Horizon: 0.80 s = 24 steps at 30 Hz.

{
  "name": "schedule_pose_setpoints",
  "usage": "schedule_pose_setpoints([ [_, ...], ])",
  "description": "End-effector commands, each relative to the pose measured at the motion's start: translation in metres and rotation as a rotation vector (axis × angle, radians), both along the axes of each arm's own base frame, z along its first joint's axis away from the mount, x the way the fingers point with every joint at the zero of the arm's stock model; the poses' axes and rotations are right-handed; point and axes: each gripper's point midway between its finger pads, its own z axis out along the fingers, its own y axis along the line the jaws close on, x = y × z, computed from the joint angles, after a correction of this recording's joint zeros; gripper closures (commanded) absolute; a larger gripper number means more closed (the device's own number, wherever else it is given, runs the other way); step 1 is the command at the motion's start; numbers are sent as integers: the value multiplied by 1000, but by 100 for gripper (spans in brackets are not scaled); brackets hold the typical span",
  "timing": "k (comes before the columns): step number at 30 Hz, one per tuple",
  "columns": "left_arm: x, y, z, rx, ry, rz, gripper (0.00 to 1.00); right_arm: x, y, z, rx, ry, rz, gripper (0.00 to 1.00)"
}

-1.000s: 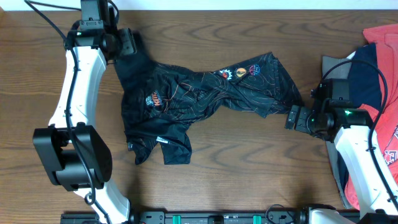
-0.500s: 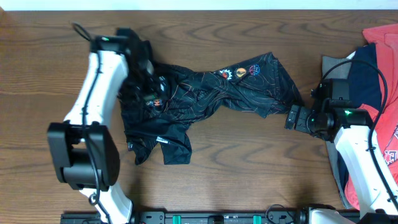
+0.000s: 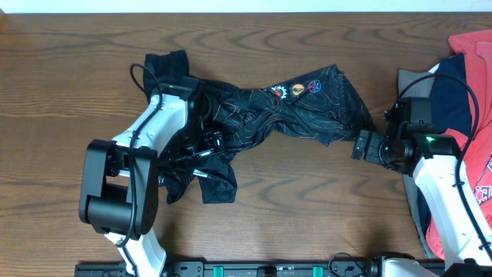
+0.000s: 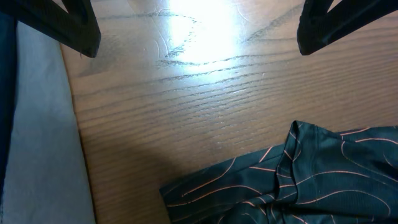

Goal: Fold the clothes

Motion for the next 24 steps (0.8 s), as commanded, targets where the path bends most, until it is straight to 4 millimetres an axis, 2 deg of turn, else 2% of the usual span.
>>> schedule_pose_setpoints([
  [1,-4,5,-9,48,8,57,1,0,-4,-1,3,4,-14,1],
  [2,-3,5,-11,47,3,57,0,0,-4,-1,3,4,-14,1],
  [4,-2,5,-11,45,-3,56,6,0,-4,-1,3,4,-14,1],
  [10,-2,2,-11,29,-4,59,32,0,-4,-1,3,4,-14,1],
  [15,-2,2,-4,25,-14,55,38,0,-4,-1,3,3,-14,1],
  [20,3,1,3,16,-53,52,55,0,-4,-1,3,3,-14,1],
  [22,5,1,3,14,-62,52,57,0,-4,-1,3,4,-14,1],
  [24,6,0,2,13,-65,52,68,0,-4,-1,3,4,-14,1],
])
